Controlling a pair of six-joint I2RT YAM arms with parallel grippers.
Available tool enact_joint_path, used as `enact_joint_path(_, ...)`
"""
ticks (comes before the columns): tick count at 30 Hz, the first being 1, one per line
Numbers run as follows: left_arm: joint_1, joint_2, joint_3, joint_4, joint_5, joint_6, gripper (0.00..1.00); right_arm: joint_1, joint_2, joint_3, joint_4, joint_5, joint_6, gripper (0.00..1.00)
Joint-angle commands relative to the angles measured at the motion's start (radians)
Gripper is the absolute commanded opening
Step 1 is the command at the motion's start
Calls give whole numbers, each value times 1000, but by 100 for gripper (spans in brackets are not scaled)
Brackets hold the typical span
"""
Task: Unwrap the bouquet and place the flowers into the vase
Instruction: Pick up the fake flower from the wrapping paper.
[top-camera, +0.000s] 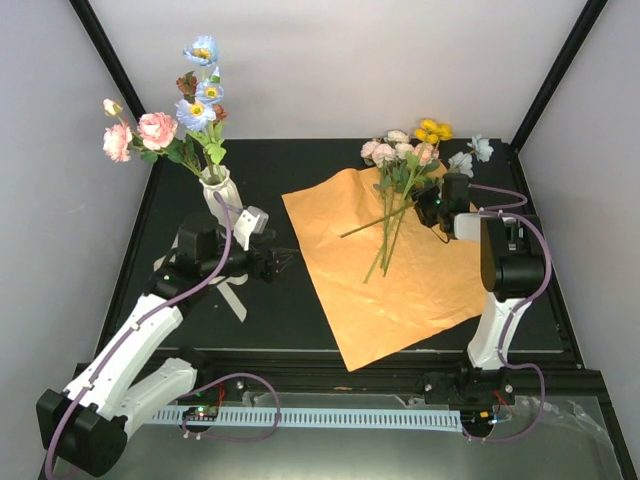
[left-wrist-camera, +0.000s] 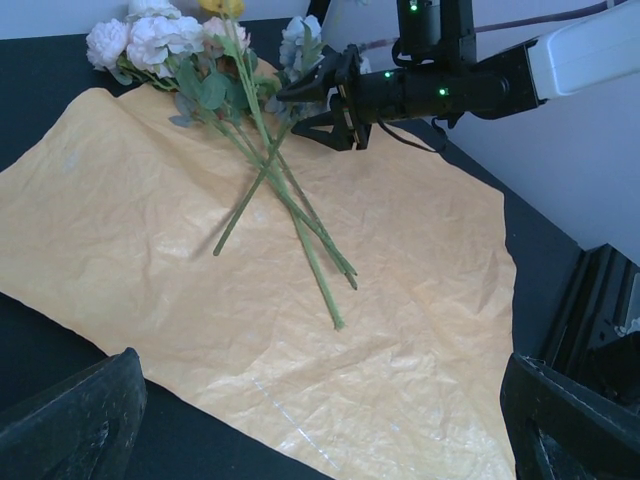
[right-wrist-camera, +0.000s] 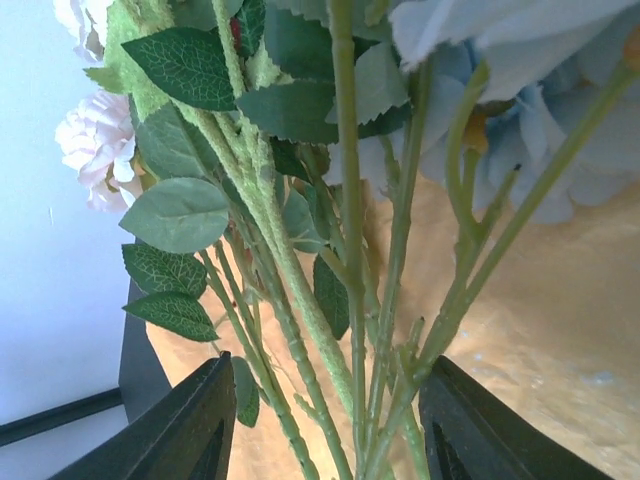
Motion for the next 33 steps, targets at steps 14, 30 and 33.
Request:
enact_joint_path(14, -5, -32, 6, -4, -1, 10, 99, -2, 87, 18, 76, 6, 43, 39)
enact_joint_path(30, -5, -39, -1, -4, -10, 15, 99, -4, -31, -17, 94, 5, -71, 1)
enact_joint_path(33, -5, -35, 0, -9, -53, 7, 99, -4, -75, -30, 86, -4, -110, 1)
